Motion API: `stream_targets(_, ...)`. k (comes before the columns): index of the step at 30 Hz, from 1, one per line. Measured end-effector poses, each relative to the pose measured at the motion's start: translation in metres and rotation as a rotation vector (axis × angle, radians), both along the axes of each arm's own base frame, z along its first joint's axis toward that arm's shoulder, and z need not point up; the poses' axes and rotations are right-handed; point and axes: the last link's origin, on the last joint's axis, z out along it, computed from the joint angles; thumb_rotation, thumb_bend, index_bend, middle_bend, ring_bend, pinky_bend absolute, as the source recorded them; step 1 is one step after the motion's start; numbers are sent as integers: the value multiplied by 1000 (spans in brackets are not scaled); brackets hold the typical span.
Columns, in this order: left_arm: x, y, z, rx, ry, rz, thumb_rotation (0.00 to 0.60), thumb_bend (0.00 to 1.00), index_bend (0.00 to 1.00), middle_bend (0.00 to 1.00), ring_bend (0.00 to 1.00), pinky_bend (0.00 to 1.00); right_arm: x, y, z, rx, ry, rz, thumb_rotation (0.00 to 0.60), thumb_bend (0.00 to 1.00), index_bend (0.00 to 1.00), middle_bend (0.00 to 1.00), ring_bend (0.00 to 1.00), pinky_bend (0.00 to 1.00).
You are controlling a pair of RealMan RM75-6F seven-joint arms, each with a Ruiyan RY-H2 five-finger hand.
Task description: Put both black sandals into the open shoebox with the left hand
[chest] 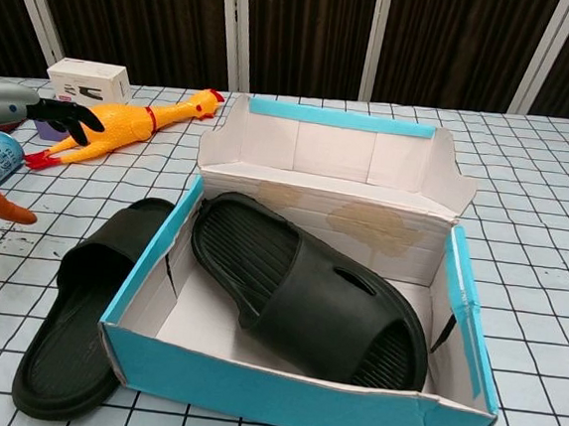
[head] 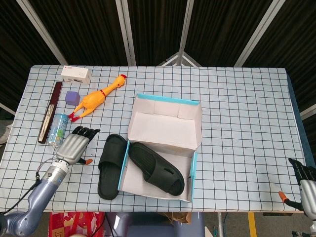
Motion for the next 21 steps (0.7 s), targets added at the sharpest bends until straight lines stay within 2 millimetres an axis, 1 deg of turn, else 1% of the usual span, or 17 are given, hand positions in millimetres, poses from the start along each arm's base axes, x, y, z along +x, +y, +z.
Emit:
stream_targets(4, 12, 2, -6, -52, -76, 25, 493, 122, 95, 158, 129, 106, 0, -1, -1, 7, 3, -2, 600, 253, 87, 118, 144, 87)
stream_targets(7, 20, 7, -6, -101, -130, 69, 492, 128, 91, 154, 106, 102, 0, -1, -2, 15, 5, -3, 600, 254, 87, 118, 144, 87)
stream_targets(10, 30, 17, 0, -143, -138, 104, 493, 131, 78, 140, 100, 95, 0, -1, -2, 11, 4, -2, 600, 254, 87, 118, 144, 87)
stream_targets(16, 51, 34, 14, -207, -54, 163, 500, 144, 67, 146, 99, 95, 0, 0, -1, 7, 5, -5, 600, 254, 87, 118, 144, 87)
stream_targets(21, 67, 41, 19, -241, 66, 212, 520, 154, 57, 146, 78, 93, 1, 0, -3, 13, 7, -2, 600, 254, 87, 118, 144, 87)
